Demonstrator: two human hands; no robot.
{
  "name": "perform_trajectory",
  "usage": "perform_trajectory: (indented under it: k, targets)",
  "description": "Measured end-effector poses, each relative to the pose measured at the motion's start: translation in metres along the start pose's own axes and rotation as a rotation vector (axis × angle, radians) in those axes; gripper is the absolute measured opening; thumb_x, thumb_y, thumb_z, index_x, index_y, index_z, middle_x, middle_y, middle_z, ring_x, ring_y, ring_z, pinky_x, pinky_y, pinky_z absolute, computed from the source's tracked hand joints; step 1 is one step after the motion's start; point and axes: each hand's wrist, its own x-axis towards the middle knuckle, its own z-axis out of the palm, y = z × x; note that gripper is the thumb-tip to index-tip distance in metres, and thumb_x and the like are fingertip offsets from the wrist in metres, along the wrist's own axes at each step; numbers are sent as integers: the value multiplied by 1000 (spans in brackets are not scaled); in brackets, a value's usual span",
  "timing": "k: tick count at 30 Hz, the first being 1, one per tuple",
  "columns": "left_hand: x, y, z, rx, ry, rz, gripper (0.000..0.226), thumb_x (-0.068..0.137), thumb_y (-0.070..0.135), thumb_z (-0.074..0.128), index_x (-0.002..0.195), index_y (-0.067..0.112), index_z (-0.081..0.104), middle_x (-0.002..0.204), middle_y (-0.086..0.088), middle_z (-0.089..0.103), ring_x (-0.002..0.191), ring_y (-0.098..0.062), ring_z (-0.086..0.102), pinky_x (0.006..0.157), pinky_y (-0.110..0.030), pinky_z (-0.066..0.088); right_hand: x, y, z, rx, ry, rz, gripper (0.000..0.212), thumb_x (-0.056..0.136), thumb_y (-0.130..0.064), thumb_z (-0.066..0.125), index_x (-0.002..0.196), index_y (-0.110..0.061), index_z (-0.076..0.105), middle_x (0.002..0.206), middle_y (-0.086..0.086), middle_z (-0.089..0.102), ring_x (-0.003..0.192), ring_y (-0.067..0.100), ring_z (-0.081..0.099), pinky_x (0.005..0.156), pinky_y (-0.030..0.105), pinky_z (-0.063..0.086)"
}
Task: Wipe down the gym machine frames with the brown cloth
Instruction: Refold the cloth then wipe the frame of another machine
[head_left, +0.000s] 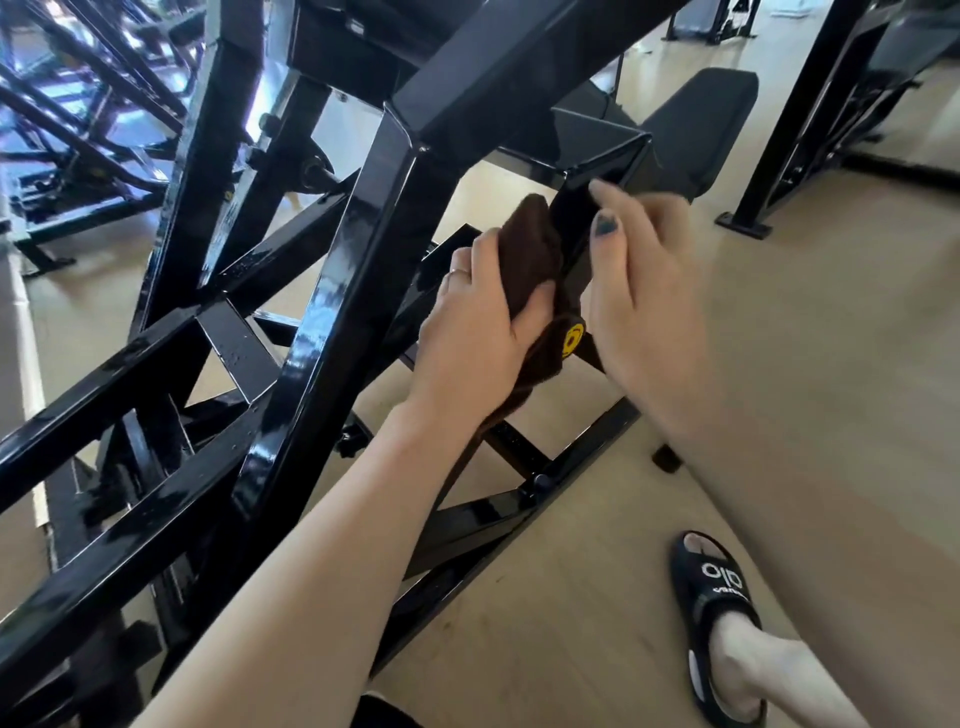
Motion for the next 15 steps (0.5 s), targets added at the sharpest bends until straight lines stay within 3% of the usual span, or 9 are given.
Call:
perform_trajectory:
  k: [2, 4, 7, 9, 11, 13, 15]
  targets:
    - [12, -5, -1, -184, -11, -95, 42, 103, 48, 46, 131, 17, 46, 112, 0, 62, 96, -12, 62, 81, -35, 55, 22, 7, 0, -123, 40, -41, 46, 112, -28, 34, 154, -14, 46, 148, 13, 42, 136, 23, 42, 113, 24, 32]
    - [9, -10, 0, -371, -18, -199, 26, 105, 43, 46, 122, 23, 49, 104, 9, 63, 93, 1, 61, 83, -29, 55, 41, 13, 3, -115, 3, 0, 50, 112, -28, 31, 161, -17, 32, 159, 10, 31, 148, 22, 28, 121, 26, 23]
    - [-25, -13, 4, -305, -6, -116, 41, 100, 37, 55, 138, 28, 40, 124, 14, 51, 107, 5, 53, 82, -10, 44, 54, 18, 10, 53, -49, 76, 53, 113, -28, 29, 164, -18, 18, 148, -5, 36, 138, 8, 31, 110, 7, 18]
    - [-41, -15, 8, -274, -8, -58, 52, 98, 36, 58, 144, 32, 33, 137, 10, 43, 120, -6, 49, 90, -14, 41, 54, 21, 13, 135, -9, 97, 51, 113, -27, 30, 164, -20, 21, 135, -10, 37, 126, 2, 33, 99, -3, 17]
    - [-36, -14, 10, -258, 11, -80, 51, 99, 38, 58, 143, 31, 33, 138, 7, 44, 120, -8, 50, 92, -20, 45, 53, 24, 13, 152, 11, 85, 50, 113, -25, 31, 163, -21, 25, 131, -11, 38, 122, 2, 36, 97, -2, 20]
    - [-22, -10, 8, -213, 24, -108, 47, 100, 40, 55, 141, 24, 38, 129, 7, 52, 106, 7, 52, 81, -8, 44, 51, 26, 14, 119, 15, 42, 51, 112, -22, 35, 162, -20, 27, 134, -6, 40, 123, 6, 38, 102, 3, 24]
    - [-6, -9, 5, -234, 12, -144, 38, 103, 40, 52, 133, 20, 46, 114, 9, 58, 95, 12, 55, 76, -6, 45, 50, 27, 17, 100, 35, 24, 51, 111, -21, 38, 161, -19, 28, 139, 0, 41, 128, 11, 39, 110, 13, 29]
